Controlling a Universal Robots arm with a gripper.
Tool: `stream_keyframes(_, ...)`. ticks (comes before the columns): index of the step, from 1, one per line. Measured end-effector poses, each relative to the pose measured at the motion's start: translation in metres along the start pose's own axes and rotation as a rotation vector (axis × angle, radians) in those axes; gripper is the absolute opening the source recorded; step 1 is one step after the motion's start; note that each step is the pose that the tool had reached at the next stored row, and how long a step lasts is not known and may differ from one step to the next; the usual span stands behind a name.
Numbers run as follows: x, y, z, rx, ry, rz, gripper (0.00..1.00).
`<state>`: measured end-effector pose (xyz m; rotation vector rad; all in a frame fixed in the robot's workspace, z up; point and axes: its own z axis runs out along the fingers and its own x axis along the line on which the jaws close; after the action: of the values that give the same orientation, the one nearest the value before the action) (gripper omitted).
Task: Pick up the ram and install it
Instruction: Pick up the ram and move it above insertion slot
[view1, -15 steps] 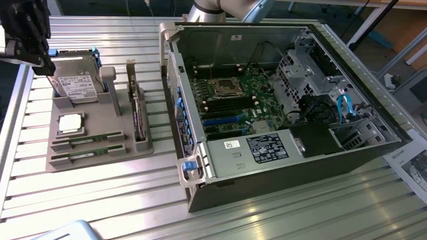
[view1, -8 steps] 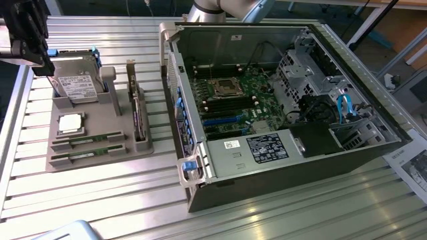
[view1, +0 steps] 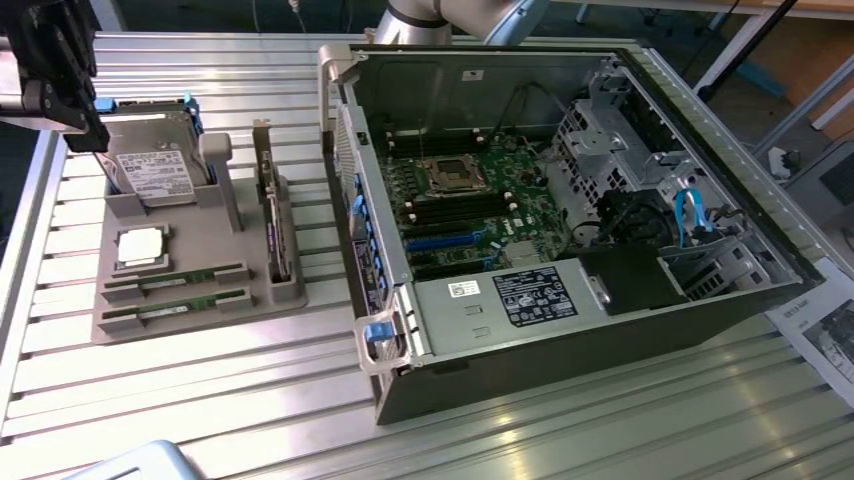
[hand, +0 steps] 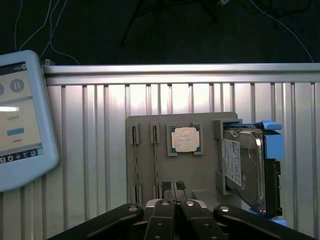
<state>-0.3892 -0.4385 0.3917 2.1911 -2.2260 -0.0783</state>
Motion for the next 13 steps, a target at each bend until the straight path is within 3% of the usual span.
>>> stream_keyframes(6, 0.0, -0.0001, 0.0026, 0.0, -0.0012, 0.0, 0.1)
stream_keyframes(13, 0.002, -0.0007, 0.0138, -0.0001, -0.0039, 0.0, 0.1)
